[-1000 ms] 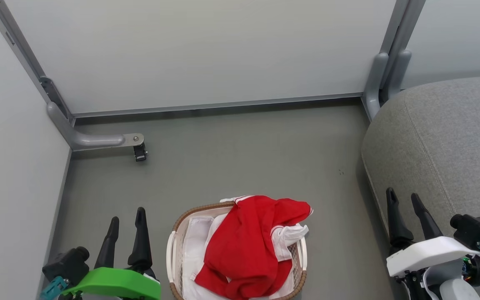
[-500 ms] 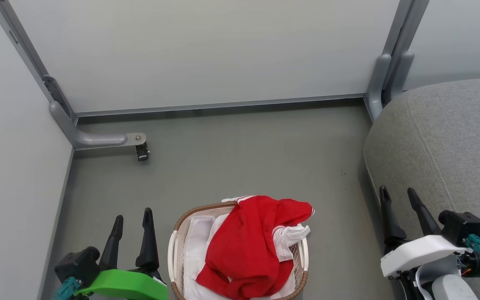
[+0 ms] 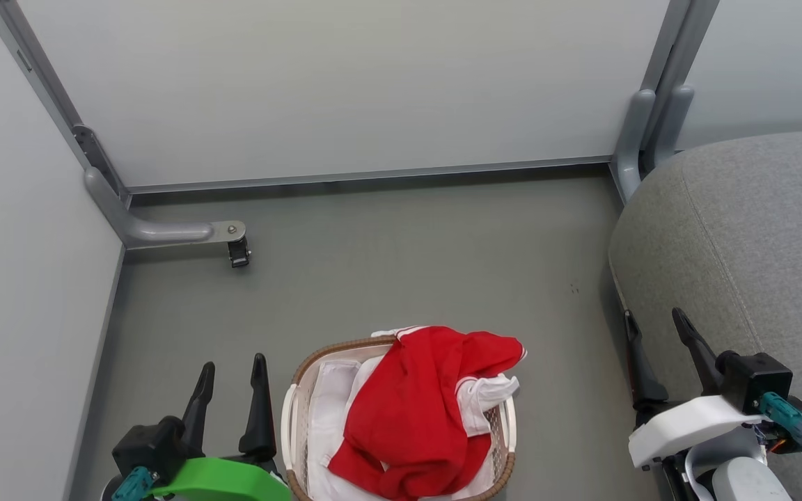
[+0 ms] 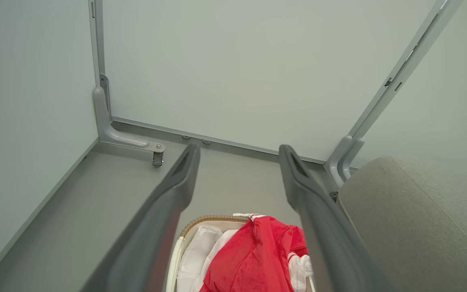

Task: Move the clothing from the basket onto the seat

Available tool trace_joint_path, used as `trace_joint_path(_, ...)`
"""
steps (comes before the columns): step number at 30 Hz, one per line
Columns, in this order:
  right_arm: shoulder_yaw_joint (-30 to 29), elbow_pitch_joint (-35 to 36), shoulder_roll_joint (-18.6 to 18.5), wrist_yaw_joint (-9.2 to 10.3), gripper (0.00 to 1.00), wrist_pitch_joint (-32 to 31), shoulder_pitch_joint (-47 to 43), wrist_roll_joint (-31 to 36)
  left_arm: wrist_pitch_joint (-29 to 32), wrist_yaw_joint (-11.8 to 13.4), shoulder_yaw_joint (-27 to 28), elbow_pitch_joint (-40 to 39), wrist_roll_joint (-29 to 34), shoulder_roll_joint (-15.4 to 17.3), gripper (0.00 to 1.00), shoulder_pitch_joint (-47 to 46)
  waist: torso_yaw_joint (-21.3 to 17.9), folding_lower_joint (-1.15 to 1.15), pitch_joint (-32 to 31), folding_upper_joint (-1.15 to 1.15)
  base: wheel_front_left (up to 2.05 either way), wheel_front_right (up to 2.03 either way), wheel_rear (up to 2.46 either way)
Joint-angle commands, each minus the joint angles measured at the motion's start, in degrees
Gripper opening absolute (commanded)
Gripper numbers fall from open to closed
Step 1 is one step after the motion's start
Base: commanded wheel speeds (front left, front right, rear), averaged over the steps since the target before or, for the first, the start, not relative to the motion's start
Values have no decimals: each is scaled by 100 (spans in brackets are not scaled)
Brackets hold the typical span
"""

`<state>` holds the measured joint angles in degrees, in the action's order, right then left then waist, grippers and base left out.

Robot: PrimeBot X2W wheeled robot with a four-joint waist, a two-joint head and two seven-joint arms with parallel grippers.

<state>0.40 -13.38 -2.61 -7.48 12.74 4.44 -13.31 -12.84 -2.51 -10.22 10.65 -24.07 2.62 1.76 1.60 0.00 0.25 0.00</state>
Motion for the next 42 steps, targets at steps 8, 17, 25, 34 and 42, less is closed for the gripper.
trace_joint_path(8,36,59,-38,-2,100,136,34,445,-130,51,-51,32,328,40,100,113,24,0,15,0,0,0,0)
trace_joint_path(17,83,42,-42,-2,100,226,24,765,-213,81,-118,91,616,42,100,118,56,0,19,0,0,0,0)
trace_joint_path(25,118,24,-43,-1,100,254,15,827,-242,93,-128,134,671,43,100,125,57,0,11,0,0,0,0)
trace_joint_path(34,120,31,-43,-1,100,254,6,799,-242,81,-135,162,636,42,100,113,54,0,14,0,0,0,0)
trace_joint_path(42,120,53,-43,-1,100,254,4,778,-242,92,-149,139,645,42,100,106,59,0,29,0,0,0,0)
